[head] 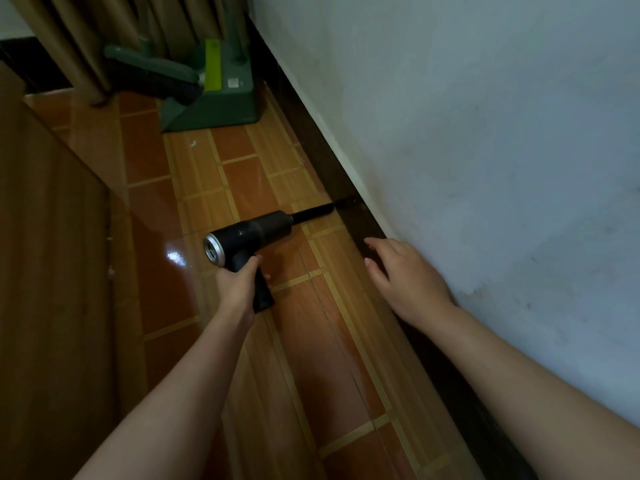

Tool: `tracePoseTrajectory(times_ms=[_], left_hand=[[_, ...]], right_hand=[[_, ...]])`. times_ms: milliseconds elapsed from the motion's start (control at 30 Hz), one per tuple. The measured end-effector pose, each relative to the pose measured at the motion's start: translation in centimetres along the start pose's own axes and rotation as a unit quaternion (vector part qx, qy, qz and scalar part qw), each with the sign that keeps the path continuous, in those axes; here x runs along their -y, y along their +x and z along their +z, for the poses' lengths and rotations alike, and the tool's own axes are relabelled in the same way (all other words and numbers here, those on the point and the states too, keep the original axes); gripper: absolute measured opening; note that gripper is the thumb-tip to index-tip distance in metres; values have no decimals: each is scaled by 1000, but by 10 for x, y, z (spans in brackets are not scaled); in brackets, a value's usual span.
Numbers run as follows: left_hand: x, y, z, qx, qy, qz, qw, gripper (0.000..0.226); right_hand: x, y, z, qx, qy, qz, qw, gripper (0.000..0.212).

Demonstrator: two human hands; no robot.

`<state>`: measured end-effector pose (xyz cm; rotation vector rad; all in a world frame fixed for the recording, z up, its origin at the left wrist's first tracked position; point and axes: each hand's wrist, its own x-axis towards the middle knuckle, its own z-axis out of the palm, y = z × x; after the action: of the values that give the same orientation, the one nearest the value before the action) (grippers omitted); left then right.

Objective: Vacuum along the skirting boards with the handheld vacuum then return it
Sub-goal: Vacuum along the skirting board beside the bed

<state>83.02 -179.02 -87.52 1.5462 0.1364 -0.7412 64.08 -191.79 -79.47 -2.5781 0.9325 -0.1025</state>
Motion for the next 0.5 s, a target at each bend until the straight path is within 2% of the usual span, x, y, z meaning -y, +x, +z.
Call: tracePoseTrajectory(times_ms=[200,500], left_hand=[[8,-22,-3,7,1,-4,1000,33],[19,-35,-11,10,6,-24,1000,42]], right_hand=[[2,-11,-9,-1,-7,-7,1000,42],[5,-18,-14,-1,-19,-10,1000,42]])
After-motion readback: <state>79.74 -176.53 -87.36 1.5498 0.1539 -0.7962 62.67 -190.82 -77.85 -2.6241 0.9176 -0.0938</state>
